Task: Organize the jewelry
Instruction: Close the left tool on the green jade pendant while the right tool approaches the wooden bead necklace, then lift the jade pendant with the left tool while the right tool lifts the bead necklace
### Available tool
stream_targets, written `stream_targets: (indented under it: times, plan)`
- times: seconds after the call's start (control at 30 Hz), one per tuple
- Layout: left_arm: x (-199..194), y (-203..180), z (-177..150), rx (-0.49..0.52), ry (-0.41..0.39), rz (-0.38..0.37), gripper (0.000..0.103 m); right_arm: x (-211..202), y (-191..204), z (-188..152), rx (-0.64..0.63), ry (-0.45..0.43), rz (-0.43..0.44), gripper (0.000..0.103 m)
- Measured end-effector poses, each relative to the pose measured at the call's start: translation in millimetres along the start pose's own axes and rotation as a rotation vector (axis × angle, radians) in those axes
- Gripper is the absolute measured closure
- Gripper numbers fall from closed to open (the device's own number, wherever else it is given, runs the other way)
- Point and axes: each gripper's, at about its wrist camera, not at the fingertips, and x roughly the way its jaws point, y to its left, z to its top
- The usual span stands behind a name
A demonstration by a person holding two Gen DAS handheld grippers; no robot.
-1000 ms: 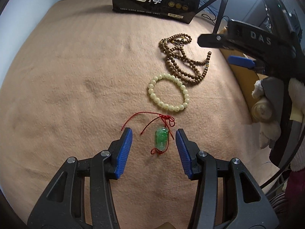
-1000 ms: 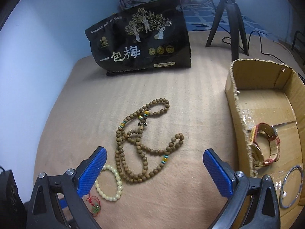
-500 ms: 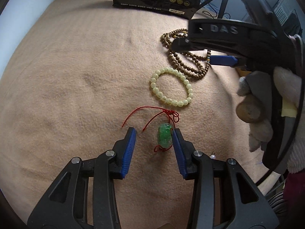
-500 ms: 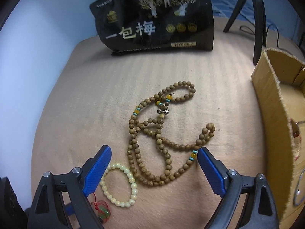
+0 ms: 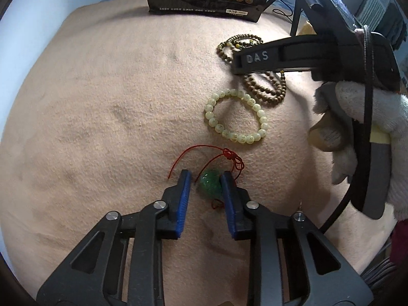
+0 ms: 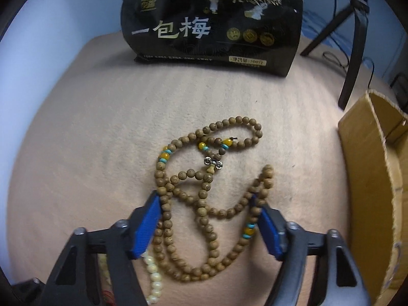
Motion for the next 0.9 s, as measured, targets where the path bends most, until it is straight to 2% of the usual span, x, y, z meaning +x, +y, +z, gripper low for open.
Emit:
stream_targets:
  times: [0.03,0.07,0.13,0.17,0.23,0.47,0.9]
  plan:
    - [0,0,0,0.002,-0.002,0.005,0.085,1,1,1,-0.013,-0.006,-0.009,0.05]
    - [0,0,0,0.004,-0.003,0.01,0.085,-1,1,0,-0.018,-0.01,-0.013,0.055]
    - [0,0,1,0.003,-0.004,0.015,0.086,-3,-1,-1,-0.03,-0.019,-0.026,0.07]
    - [0,0,1,0.006,-0.005,0.019,0.086,-4,-4,-2,-0.03,-0.021,-0.025,0.073]
    - [0,-1,0,0.009,-0.007,0.021,0.086,-5,-7,-3,-0.033,-0.024,-0.019,0.084]
    - [-6,7,2,-0.016,-0.015,0.018,0.089,-20,-21,-4,0.004,-0.035,0.051,0.086]
    - [-41,25,6,-0.099,-0.096,-0.01,0.089,-72,-37,-7,0.025,-0.132,0.092,0.086]
